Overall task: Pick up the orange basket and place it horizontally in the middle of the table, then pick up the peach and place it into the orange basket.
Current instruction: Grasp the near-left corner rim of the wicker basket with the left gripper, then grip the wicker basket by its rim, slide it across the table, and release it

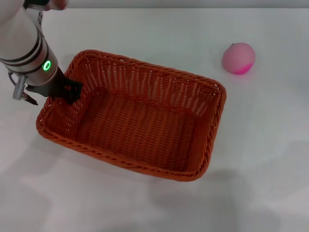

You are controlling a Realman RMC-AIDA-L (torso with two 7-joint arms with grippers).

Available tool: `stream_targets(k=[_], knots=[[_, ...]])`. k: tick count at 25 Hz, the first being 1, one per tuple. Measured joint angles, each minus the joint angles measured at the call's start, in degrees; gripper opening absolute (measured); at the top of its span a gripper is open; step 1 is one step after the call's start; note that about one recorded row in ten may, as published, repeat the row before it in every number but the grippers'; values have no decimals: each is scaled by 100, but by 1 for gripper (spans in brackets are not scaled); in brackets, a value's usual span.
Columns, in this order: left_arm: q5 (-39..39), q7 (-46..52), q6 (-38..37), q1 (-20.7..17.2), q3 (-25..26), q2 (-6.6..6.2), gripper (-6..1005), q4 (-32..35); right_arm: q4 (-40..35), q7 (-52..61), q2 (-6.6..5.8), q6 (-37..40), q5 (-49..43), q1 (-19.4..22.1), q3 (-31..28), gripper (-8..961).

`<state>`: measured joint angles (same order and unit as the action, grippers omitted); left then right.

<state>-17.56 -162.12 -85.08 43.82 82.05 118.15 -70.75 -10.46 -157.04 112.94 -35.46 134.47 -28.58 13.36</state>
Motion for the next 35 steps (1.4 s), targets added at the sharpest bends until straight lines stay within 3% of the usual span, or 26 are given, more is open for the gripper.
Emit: stream_targets(k=[12,19,35], knots=[[-179,5,259,-573,191,57,217,-552,0,64,8,5,-14,20,9,864],[-541,5,407,-1108,319,79,186,-1284,0,68,8,14,-20,19,24,864],[-680,85,625,-1741,537,103,151,-1724,0,74,-8,75,-46,-28,64,864]])
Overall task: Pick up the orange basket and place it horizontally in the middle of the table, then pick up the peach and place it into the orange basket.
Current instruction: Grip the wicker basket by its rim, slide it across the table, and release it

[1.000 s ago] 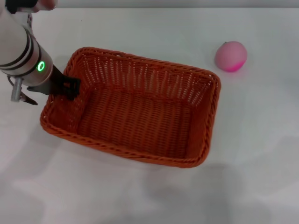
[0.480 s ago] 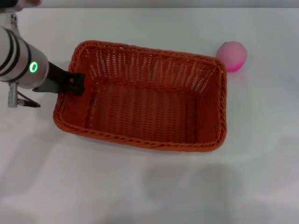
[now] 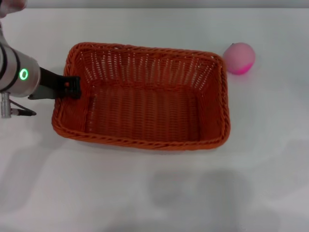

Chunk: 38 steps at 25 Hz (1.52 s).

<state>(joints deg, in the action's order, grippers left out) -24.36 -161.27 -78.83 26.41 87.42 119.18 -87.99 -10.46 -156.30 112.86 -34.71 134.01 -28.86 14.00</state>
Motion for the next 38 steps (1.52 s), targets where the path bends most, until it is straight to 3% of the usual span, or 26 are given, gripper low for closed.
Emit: stream_targets(k=[6,22,38], knots=[[-22,-18,140,-39,116,0,149,92,-12,4,-1,0,0,-22,-2,864],[-142,-69,338,380,113,-27,147,626,-18,4,17,78,2,6,-12,864],[-152,-72,412,491,115,-24,145,827,-18,4,-12,88,2,-23,-3,864]])
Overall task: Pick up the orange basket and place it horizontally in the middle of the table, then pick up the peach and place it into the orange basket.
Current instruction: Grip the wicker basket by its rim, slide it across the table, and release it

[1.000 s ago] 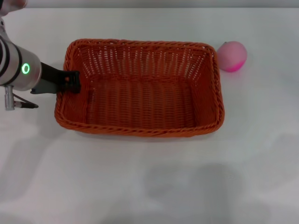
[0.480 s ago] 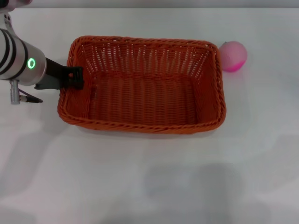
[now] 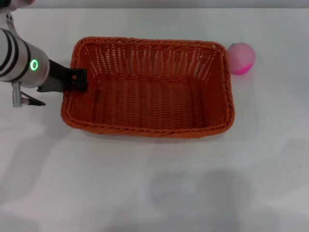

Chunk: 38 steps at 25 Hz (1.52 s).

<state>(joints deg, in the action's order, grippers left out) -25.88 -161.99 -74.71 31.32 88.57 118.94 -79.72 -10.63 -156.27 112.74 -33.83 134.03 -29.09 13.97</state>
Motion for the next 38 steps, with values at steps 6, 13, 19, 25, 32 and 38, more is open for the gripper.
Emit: stream_targets(k=[6,13,19,25,32,38], knots=[[-73,0,15,200,-32,-3,144,335,0,0,-6,0,0,1,0,864],[-98,0,15,230,-49,-4,142,374,0,0,0,-10,0,35,0,864],[-201,0,9,231,-77,-3,149,384,0,0,-6,-10,0,16,0,863],[-330,0,-19,195,-136,-3,328,314,0,0,-15,-9,0,12,0,863],[-362,0,-224,99,-154,11,550,96,0,0,-24,-9,0,28,0,863],[-379,15,-422,-160,-109,25,757,-334,-37,0,-29,-9,0,29,0,863]])
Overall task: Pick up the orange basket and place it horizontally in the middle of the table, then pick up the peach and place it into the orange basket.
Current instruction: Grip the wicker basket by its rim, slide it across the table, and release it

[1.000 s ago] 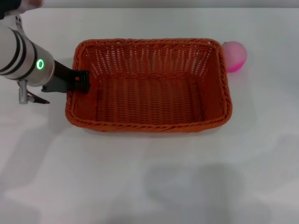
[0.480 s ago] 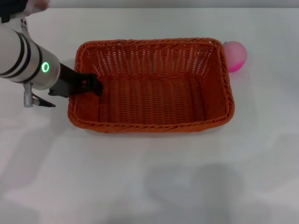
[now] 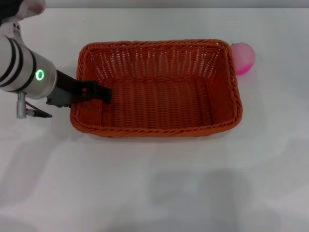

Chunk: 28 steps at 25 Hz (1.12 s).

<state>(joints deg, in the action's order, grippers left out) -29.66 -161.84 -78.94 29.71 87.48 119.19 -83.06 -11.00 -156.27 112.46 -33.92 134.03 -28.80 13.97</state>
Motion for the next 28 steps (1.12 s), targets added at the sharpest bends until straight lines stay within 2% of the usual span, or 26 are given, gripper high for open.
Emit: stream_targets(k=[2,7,17,24,28], knots=[[0,4,-35,-43,11,0,831,-71,-1,0,1,0,0,-7,0,863],[66,23,-233,-96,62,-11,861,-278,-4,0,9,0,0,-13,0,863],[512,-3,-792,-87,375,-32,861,-859,-8,0,47,-6,0,38,0,863],[851,-10,-806,-122,482,-33,858,-1313,-8,0,57,-2,-8,47,40,863],[1354,-6,-706,-174,482,-7,856,-1437,-7,0,58,2,-9,47,143,863]])
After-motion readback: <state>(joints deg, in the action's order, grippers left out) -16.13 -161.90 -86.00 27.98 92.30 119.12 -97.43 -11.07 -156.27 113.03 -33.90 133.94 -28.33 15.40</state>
